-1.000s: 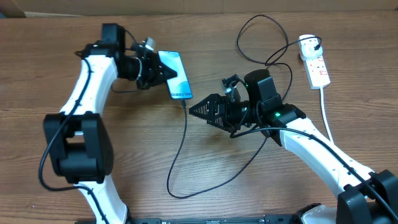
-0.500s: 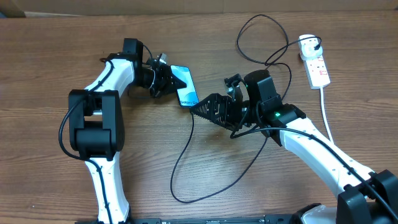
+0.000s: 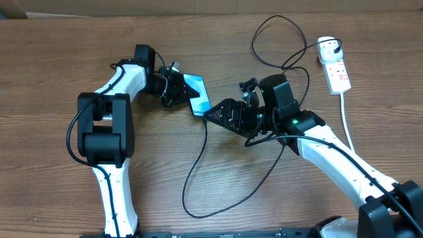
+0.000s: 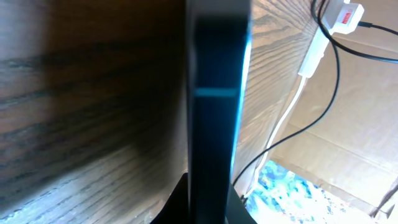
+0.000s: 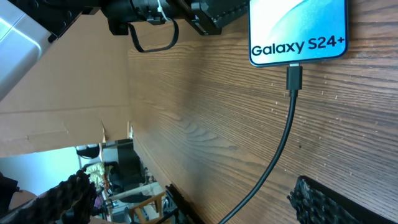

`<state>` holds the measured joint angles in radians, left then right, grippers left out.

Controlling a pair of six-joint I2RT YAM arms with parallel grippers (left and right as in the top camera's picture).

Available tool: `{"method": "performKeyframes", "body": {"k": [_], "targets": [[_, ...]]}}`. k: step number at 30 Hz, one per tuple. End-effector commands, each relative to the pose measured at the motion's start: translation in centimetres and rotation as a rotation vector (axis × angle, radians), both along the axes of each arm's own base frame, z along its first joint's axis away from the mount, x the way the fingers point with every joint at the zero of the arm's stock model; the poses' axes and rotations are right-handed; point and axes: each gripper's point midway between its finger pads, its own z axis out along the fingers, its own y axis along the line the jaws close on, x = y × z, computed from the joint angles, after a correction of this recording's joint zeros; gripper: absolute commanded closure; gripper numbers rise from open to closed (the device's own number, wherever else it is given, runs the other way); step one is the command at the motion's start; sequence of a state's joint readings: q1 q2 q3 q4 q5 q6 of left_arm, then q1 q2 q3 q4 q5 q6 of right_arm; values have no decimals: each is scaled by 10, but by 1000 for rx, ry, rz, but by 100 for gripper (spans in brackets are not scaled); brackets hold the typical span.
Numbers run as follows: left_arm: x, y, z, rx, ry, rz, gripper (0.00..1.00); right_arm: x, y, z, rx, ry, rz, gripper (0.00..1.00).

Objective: Plug charger to phone and switch on socket
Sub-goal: 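Lower the plugged phone to the table with the left gripper, then open both grippers and withdraw them from the phone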

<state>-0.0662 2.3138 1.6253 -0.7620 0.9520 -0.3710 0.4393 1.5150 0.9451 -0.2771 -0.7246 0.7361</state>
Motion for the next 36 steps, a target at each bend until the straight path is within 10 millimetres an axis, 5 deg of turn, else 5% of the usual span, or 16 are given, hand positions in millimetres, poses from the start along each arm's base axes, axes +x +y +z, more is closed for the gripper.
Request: {"method": "performKeyframes", "body": {"k": [1, 11, 25, 31, 36], "targets": [[1, -4, 0, -3, 4, -2, 93, 5, -1, 9, 0, -41, -11, 0], [1, 1, -7, 43, 9, 4, 83, 7, -2, 8, -5, -44, -18, 0], [-20, 44, -42, 347, 96, -3, 68, 5, -3, 6, -14, -34, -16, 0], [-18, 54, -31, 421, 97, -28, 68, 4, -4, 4, -33, -73, 10, 0], [-8, 79, -2, 587, 97, -32, 64, 9, -21, -16, -155, -60, -58, 0]]}}
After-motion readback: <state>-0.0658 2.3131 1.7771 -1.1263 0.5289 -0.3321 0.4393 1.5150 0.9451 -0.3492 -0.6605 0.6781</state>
